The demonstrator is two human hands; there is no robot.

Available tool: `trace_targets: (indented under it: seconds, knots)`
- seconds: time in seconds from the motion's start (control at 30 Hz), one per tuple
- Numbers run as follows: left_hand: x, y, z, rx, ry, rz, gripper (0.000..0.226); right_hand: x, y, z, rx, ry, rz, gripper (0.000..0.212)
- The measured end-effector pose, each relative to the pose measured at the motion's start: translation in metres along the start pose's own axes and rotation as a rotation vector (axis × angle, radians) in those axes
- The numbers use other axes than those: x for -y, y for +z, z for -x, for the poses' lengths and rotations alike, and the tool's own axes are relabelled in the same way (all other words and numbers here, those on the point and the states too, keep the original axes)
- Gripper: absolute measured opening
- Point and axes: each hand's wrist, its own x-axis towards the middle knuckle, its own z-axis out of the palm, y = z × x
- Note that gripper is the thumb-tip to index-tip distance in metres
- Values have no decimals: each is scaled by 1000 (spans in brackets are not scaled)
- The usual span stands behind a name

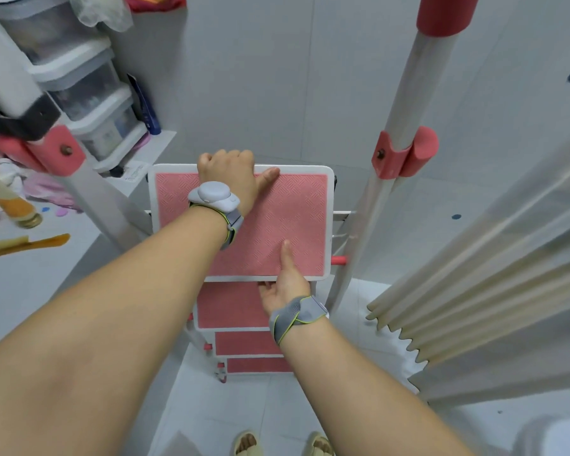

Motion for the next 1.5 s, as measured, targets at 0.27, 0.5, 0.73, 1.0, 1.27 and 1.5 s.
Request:
trace_targets:
  seconds: [0.27,0.5,0.73,1.0,1.27,1.5]
  knots:
    - [-25,11,-6,140,104,-14,53,8,-17,6,-78,5,9,56]
    - [-31,29,-12,261,128,45,58,18,-30,9,-52,39,-64,57]
    - [-48,35,-25,339,201,74,59,26,-33,9,-94,67,119,47]
    - [-53,47,-41,406,180,113,56,67,2,44,28,-385,911,18]
    - [-51,54,-42,314,193,95,51,132,38,-13,-193,-1384,1667,26]
    - [-53,57,-41,307,204,76,49,137,46,-45,-278,-1263,2089,39]
